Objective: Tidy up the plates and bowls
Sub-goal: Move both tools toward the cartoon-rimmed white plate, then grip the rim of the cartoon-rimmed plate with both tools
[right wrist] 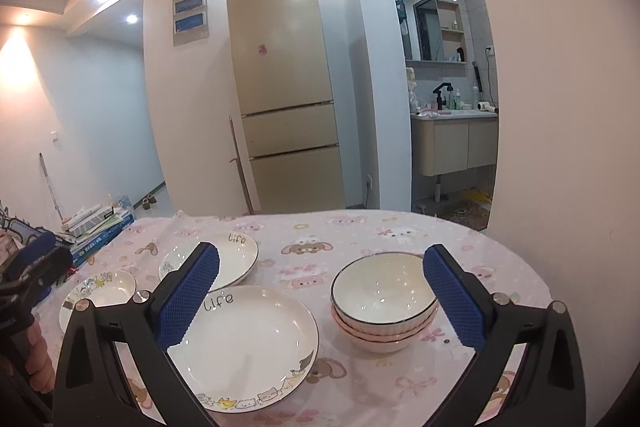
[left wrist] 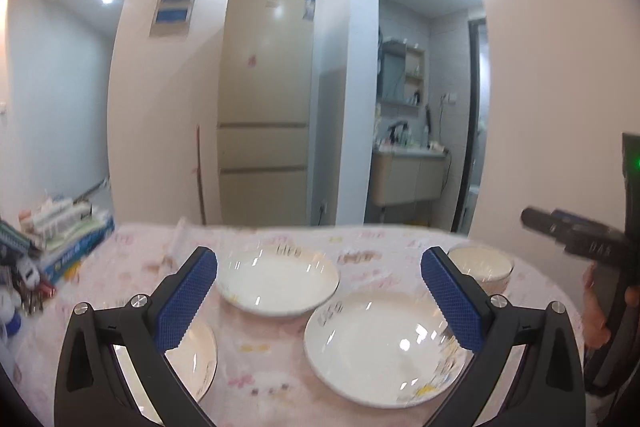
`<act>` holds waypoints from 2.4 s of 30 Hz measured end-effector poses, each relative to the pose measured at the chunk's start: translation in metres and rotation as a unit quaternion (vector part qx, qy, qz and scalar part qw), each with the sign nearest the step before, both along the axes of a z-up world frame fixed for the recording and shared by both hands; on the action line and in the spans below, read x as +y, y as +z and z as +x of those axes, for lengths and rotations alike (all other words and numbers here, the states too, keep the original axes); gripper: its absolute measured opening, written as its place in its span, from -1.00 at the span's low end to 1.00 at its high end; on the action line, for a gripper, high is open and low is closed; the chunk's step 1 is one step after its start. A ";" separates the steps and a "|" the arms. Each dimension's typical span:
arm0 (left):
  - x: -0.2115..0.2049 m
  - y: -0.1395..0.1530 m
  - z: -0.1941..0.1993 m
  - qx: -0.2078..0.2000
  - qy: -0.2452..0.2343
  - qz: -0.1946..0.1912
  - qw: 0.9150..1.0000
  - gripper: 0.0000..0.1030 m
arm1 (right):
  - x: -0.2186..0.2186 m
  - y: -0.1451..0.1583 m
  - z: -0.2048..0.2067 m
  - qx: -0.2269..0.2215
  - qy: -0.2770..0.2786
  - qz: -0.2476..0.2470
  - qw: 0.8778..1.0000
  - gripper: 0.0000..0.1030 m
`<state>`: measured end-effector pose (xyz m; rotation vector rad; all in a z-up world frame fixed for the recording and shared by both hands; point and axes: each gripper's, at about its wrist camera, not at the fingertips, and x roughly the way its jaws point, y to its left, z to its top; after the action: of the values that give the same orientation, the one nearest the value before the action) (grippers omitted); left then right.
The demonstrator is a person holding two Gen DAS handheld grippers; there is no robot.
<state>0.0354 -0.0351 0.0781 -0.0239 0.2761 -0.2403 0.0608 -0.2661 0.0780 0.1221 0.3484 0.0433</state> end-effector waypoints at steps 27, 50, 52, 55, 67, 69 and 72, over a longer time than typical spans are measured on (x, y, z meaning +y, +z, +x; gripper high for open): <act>0.083 -0.037 -0.002 0.089 0.125 0.007 0.988 0.96 | 0.052 -0.020 0.025 0.084 0.089 -0.049 0.991 0.46; 0.227 -0.100 0.031 0.252 0.201 -0.057 0.945 0.49 | 0.273 -0.088 0.104 0.212 0.278 -0.071 0.934 0.50; 0.232 -0.107 0.037 0.261 0.202 -0.064 0.942 0.49 | 0.280 -0.097 0.112 0.235 0.284 -0.056 0.928 0.43; 0.243 -0.124 0.047 0.287 0.206 -0.082 0.932 0.47 | 0.292 -0.112 0.122 0.260 0.284 -0.055 0.921 0.08; 0.241 -0.137 0.052 0.301 0.174 -0.110 0.931 -0.42 | 0.298 -0.146 0.139 0.311 0.347 0.017 0.884 -0.48; 0.233 -0.135 0.053 0.297 0.178 -0.083 0.934 -0.40 | 0.300 -0.146 0.139 0.305 0.347 0.014 0.887 -0.48; 0.232 -0.136 0.053 0.297 0.180 -0.080 0.934 -0.39 | 0.298 -0.146 0.141 0.307 0.348 0.027 0.885 -0.50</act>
<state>0.0882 0.1967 -0.0576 -0.3102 0.8453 0.1200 0.2022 0.0321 -0.0683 0.0574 1.0168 0.7433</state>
